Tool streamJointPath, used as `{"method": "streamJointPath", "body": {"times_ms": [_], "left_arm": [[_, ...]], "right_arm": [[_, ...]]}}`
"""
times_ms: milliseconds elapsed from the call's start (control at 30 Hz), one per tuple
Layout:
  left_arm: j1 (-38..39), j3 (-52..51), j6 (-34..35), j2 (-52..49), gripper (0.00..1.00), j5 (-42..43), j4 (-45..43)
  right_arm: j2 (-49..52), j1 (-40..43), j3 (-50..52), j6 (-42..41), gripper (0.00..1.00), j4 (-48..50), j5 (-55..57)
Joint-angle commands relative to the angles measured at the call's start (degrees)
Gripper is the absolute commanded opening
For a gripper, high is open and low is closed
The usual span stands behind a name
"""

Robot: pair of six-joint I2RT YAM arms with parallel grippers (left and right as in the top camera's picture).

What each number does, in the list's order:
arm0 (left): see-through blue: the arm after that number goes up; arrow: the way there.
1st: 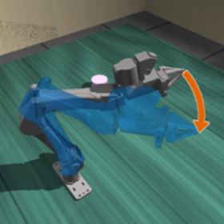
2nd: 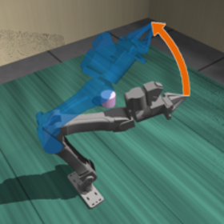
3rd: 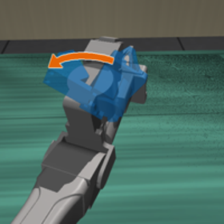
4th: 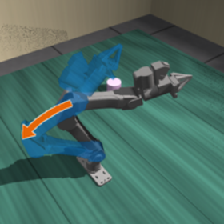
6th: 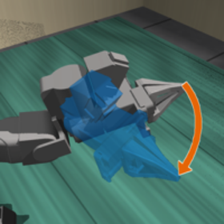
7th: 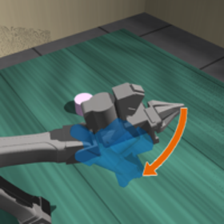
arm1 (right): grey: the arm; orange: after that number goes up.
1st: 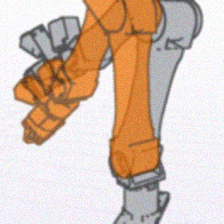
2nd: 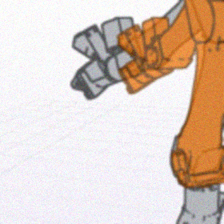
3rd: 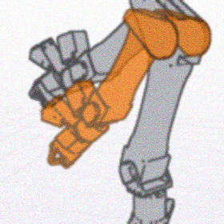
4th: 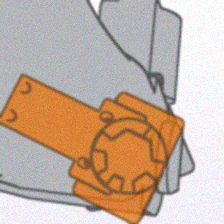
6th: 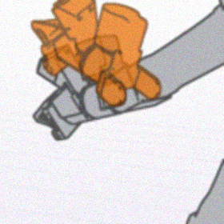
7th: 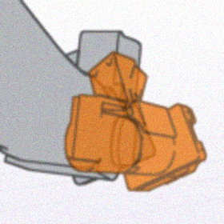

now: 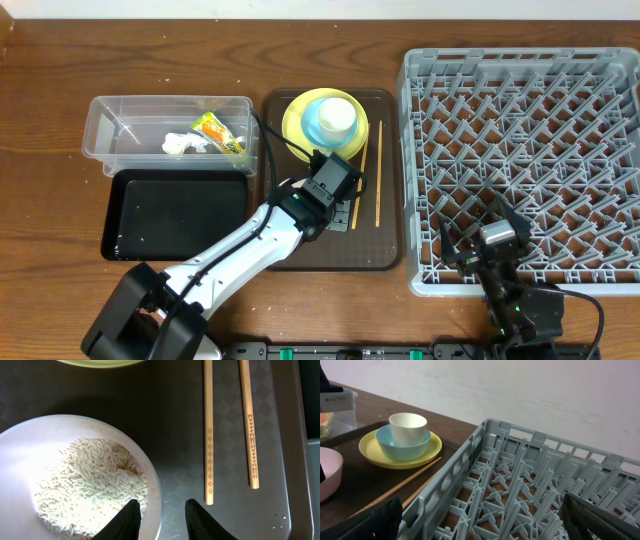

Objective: Sort waste into correct bins and load items into the dishwasher rack
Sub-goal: 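Move the left gripper to the pink rice bowl and grasp its rim, then lift the pink bowl and carry it left over the black tray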

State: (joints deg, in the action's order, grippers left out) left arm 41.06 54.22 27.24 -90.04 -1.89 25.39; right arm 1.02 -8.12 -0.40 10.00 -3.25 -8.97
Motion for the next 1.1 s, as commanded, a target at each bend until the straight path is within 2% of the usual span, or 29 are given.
{"method": "streamJointPath", "body": {"times_ms": [0, 1067], "left_arm": [[0.2, -0.3, 0.5, -0.6, 0.33, -1.2, -0.2], [0.2, -2.8, 0.5, -1.9, 0.27, -1.2, -4.5]], "right_arm": [[0.1, -0.5, 0.1, 0.5, 0.99, -0.2, 0.0], [0.1, -0.5, 0.1, 0.5, 0.99, -0.2, 0.0]]}}
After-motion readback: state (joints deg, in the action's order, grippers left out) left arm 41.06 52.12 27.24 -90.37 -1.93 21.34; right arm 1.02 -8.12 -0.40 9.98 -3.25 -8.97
